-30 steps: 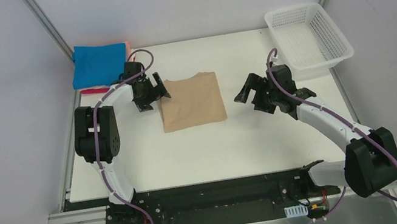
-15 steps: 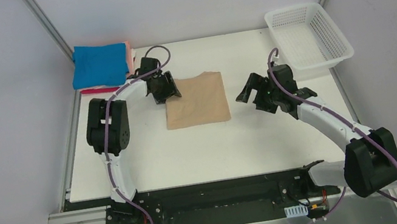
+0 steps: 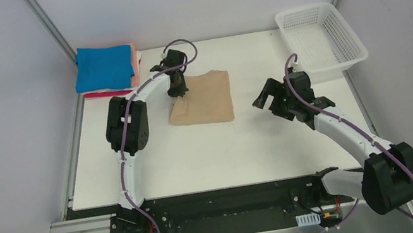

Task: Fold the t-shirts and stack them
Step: Put the neatly folded tshirt into the corner of the board with the left arm, then reset both arms

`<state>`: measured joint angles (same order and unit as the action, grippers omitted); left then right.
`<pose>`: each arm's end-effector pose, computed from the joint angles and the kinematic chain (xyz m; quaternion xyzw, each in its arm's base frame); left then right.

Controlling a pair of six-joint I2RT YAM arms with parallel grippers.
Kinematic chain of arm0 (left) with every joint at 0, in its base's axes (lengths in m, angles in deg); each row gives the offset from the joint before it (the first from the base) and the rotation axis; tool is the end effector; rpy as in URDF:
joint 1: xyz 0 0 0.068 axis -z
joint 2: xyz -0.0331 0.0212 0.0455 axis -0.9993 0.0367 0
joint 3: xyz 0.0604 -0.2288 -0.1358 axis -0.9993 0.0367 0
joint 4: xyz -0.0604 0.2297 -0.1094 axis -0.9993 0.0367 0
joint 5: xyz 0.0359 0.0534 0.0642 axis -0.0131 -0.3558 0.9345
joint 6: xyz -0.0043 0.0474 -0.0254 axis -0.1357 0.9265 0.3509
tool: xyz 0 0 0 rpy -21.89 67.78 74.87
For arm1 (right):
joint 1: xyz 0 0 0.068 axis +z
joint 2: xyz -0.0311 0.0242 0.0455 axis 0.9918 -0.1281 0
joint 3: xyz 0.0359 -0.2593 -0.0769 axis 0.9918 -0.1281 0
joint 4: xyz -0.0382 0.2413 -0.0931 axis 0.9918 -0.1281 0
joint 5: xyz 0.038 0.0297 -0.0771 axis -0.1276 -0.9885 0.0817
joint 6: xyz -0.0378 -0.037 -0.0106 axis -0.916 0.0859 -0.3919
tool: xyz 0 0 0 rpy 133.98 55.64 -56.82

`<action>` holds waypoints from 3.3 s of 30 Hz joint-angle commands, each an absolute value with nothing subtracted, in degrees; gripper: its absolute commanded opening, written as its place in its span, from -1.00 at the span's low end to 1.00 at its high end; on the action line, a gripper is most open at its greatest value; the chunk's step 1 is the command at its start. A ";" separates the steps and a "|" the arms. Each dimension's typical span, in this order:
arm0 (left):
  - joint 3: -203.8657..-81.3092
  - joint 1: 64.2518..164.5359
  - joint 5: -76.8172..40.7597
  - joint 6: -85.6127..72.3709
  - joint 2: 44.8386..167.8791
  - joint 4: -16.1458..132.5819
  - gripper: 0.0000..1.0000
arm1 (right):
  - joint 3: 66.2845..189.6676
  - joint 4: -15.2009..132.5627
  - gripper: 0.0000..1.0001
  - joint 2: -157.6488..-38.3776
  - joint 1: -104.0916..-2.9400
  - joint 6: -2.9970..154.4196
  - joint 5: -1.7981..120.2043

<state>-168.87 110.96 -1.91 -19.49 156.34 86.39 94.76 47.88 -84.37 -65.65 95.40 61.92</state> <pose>0.4474 -0.1852 0.1840 -0.0332 0.9458 -0.0681 0.3159 0.2422 0.0773 0.2430 0.0546 0.8904 0.2024 0.4041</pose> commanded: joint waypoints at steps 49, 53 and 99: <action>-204.21 94.68 15.24 38.98 149.48 78.64 -1.00 | 96.25 49.67 0.99 -93.16 -67.77 93.37 69.28; -204.36 93.98 15.15 40.11 150.07 77.93 -1.00 | 96.21 50.17 0.99 -93.94 -68.35 93.62 67.62; -197.40 83.43 11.02 7.21 146.68 71.33 0.98 | 97.17 48.30 0.99 -92.34 -69.30 93.73 67.42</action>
